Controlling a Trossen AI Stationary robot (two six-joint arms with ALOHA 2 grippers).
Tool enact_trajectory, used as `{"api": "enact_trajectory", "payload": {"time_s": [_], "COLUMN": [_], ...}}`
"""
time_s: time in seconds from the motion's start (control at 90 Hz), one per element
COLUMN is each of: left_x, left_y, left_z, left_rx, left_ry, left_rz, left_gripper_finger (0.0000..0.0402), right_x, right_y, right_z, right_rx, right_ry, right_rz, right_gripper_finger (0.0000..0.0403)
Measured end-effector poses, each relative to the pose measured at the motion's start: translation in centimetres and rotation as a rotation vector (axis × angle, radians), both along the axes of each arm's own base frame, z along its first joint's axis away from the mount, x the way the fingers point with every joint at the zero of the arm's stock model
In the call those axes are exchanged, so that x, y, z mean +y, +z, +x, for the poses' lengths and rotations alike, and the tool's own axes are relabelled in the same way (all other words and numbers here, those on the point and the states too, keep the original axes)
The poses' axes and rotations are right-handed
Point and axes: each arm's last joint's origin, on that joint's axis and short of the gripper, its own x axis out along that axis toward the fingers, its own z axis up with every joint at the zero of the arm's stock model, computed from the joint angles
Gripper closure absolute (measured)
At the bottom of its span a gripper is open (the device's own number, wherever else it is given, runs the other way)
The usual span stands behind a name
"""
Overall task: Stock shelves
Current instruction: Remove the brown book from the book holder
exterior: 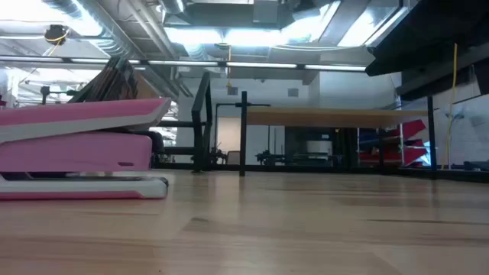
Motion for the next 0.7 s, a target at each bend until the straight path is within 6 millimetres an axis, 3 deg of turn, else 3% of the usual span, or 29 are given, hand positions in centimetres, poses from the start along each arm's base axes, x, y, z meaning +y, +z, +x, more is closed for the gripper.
{"api": "enact_trajectory", "payload": {"time_s": [0.078, 0.133, 0.244, 0.356, 0.544, 0.7], "left_x": [0.6, 1.6, 4.3, 7.2, 12.6, 16.3], "left_y": [-1.2, -2.5, -5.1, -6.5, -7.4, -7.7], "left_z": [0.8, 1.2, 0.7, -1.0, -5.0, -6.8], "left_rx": [-0.001, 0.058, 0.207, 0.274, 0.272, 0.280], "left_ry": [-0.286, -0.290, -0.041, 0.236, 0.572, 0.727], "left_rz": [-0.091, -0.171, -0.243, -0.248, -0.397, -0.537], "left_gripper_finger": [0.0275, 0.0275, 0.0275, 0.0275, 0.0275, 0.0275], "right_x": [0.0, 0.0, 0.0, 0.1, 0.1, 0.0], "right_y": [0.0, 0.0, 0.1, 0.1, 0.2, 0.2], "right_z": [0.0, 0.0, 0.0, 0.1, 0.1, 0.2], "right_rx": [-0.002, -0.004, -0.007, -0.013, -0.018, -0.018], "right_ry": [0.000, 0.000, 0.001, 0.002, 0.002, -0.004], "right_rz": [0.001, 0.003, 0.004, 0.008, 0.012, 0.010], "right_gripper_finger": [0.0208, 0.0208, 0.0208, 0.0208, 0.0208, 0.0208]}}
